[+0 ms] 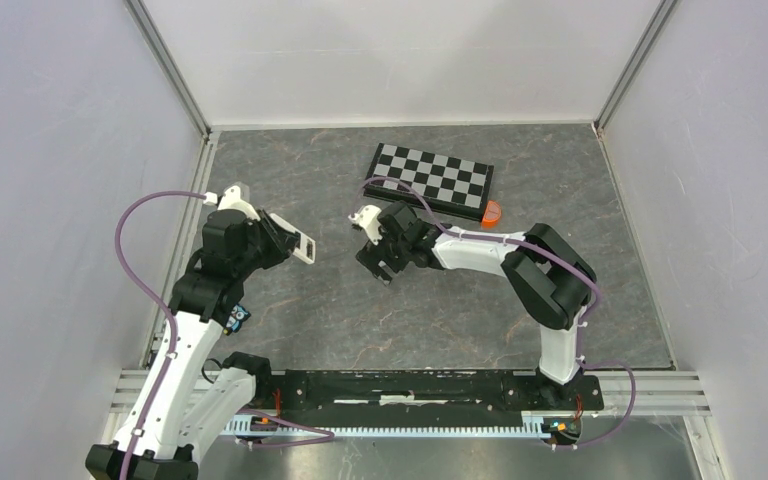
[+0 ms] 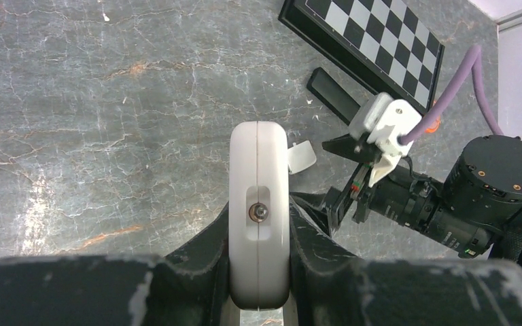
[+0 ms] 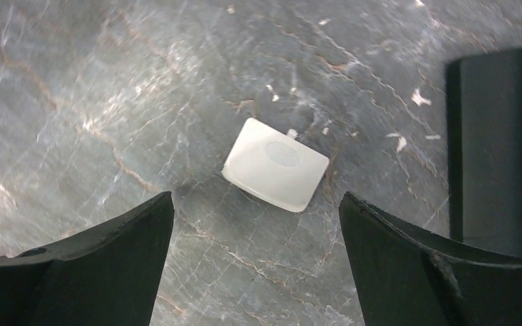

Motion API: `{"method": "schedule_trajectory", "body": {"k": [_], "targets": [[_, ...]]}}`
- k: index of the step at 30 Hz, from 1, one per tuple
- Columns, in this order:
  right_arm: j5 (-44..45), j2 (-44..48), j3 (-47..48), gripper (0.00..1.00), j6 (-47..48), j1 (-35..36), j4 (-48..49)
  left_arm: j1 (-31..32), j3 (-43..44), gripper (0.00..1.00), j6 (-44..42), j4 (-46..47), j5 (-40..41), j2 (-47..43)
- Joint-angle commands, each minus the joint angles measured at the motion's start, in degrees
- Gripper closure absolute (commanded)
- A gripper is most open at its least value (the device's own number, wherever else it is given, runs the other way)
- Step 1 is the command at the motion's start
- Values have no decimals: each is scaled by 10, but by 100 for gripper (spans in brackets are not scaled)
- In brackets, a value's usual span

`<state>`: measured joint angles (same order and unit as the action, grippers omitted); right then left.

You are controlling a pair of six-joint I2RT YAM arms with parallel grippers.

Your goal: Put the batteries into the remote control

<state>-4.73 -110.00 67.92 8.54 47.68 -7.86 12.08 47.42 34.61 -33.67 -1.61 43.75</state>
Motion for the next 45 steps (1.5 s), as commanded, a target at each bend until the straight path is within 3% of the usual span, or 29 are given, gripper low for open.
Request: {"method": "schedule_trajectory", "body": {"k": [1, 9, 22, 28, 38, 45], "targets": [[72, 26, 18, 5, -163, 0, 19, -3, -1, 98, -10, 36, -5, -6], [127, 3, 34, 13, -244, 2, -8, -3, -8, 98, -9, 44, -11, -1], [176, -41, 73, 25, -264, 22, -27, -3, -17, 98, -10, 58, -22, 5], [202, -46, 72, 26, -265, 26, -45, -3, -20, 98, -9, 62, -25, 3], [181, -56, 71, 50, -265, 26, -47, -3, -21, 98, -7, 65, -31, 5], [202, -21, 49, 51, -254, 26, -36, -3, -28, 98, -5, 77, -67, 18]]}}
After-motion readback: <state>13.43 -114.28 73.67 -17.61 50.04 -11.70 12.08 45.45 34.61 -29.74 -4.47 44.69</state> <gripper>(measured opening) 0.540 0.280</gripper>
